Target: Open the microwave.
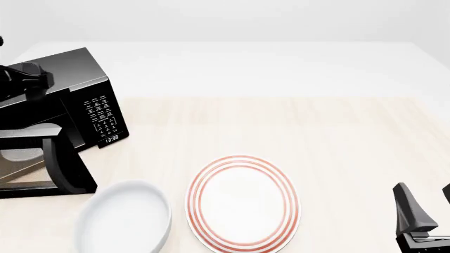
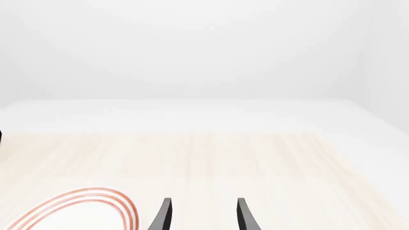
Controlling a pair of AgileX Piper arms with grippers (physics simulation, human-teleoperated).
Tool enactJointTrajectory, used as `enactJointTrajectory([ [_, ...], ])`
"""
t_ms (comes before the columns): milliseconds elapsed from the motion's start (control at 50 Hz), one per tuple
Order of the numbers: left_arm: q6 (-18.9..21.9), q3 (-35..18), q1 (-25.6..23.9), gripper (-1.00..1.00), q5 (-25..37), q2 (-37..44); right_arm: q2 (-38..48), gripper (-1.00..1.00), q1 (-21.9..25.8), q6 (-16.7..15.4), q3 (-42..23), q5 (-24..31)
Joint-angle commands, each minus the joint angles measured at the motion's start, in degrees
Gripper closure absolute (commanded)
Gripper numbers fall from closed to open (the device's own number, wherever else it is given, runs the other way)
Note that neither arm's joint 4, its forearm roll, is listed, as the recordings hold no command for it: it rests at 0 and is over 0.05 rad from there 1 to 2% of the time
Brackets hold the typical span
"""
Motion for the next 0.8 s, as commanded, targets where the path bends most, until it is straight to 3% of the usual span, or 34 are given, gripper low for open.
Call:
enactJointTrajectory([
  [20,1.66,-0.31,1.73,-1.0,0.06,4.53,0.0,-1.0,0.0,0.0,0.0,0.0],
  [800,3.42,-0.01,7.88,-1.0,-4.48,12.91,0.0,-1.0,-0.01,-0.01,0.0,0.0],
])
